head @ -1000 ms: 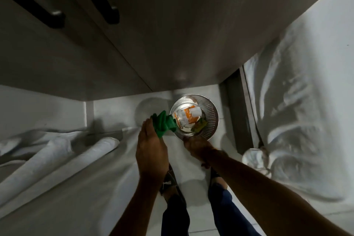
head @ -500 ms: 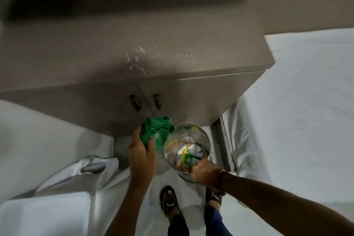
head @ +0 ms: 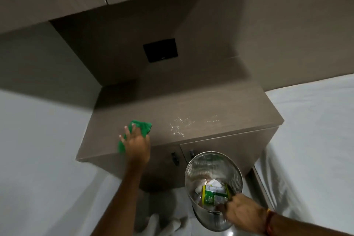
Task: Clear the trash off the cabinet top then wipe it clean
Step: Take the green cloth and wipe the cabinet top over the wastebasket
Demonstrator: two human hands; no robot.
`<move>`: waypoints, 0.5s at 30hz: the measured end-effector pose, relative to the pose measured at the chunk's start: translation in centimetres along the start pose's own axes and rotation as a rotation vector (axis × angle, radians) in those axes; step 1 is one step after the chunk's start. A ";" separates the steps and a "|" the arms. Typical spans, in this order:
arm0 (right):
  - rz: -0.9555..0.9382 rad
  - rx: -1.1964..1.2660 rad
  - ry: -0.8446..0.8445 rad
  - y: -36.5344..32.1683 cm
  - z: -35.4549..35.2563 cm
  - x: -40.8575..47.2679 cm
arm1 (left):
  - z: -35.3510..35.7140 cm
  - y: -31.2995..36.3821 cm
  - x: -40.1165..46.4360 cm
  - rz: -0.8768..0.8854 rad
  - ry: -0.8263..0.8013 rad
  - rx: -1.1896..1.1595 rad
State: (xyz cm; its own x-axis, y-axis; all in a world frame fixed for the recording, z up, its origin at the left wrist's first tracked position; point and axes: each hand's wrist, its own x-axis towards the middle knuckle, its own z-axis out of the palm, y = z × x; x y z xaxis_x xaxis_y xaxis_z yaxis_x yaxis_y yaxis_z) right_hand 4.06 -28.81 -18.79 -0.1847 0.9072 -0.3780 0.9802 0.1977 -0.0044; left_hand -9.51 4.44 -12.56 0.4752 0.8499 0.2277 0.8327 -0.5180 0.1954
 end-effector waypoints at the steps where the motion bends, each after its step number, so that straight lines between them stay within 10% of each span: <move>1: -0.010 0.002 0.071 0.2 0.3 0.0 | 0.9 0.3 0.5 -0.026 -0.013 -0.060; 15: -0.031 0.103 0.377 2.1 0.0 -1.7 | 5.4 17.7 -0.5 -0.009 -0.041 -0.430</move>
State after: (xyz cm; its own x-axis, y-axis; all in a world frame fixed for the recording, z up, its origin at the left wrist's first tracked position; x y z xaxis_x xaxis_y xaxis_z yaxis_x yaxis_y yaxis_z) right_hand 6.46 -29.95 -18.14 -0.2090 0.9779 -0.0091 0.9721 0.2068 -0.1105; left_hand 6.55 -4.62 -14.31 0.4865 0.8532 0.1882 0.6465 -0.4964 0.5793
